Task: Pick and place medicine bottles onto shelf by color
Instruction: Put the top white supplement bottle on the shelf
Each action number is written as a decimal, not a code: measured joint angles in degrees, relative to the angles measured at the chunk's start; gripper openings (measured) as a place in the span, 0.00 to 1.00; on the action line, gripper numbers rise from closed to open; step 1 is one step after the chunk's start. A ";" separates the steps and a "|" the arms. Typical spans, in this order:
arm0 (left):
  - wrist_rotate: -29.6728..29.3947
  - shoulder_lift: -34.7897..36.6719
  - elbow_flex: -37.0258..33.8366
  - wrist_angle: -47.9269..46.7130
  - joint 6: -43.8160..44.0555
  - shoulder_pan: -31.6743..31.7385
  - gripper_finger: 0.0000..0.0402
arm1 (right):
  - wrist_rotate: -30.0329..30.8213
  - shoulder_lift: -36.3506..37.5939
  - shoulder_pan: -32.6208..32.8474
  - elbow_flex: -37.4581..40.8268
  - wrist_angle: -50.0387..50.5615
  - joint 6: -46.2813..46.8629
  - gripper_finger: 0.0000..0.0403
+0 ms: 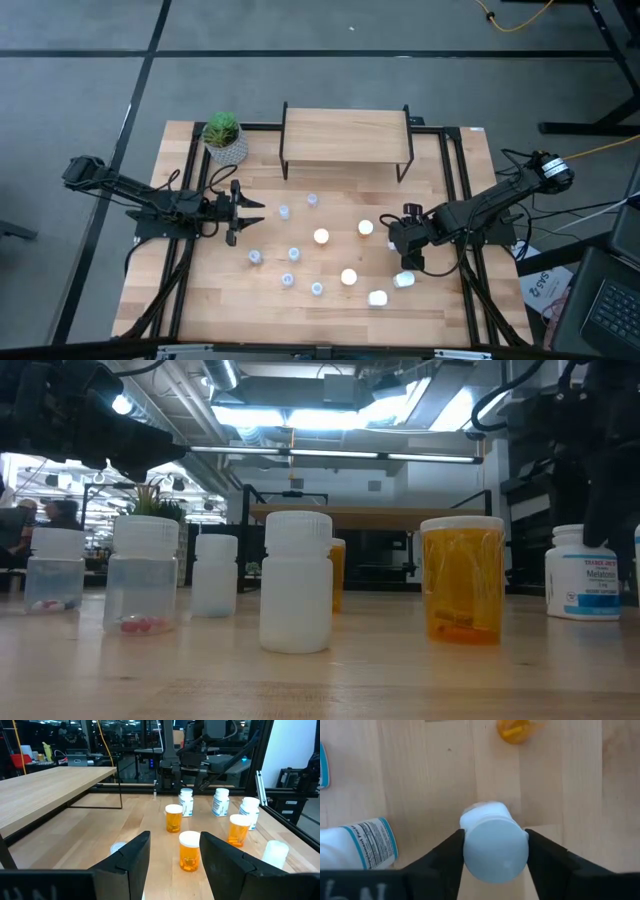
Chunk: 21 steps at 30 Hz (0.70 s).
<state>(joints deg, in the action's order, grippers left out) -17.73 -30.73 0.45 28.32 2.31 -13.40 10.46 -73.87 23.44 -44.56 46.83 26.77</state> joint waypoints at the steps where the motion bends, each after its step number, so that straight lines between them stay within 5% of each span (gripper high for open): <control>1: 0.00 0.00 0.00 0.00 0.00 -0.01 0.41 | 0.00 0.00 0.00 0.00 0.00 0.02 0.44; 11: -0.01 0.00 0.02 -0.02 0.02 0.01 0.41 | 2.12 -0.04 -1.25 -9.34 7.55 -5.15 0.44; 21: 0.00 0.00 0.02 0.00 0.02 -0.01 0.41 | 27.31 0.00 -12.47 -32.14 16.75 -28.16 0.44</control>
<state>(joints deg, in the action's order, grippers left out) -17.73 -30.73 0.47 28.31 2.33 -13.41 37.77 -73.87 10.97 -76.69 63.58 -1.39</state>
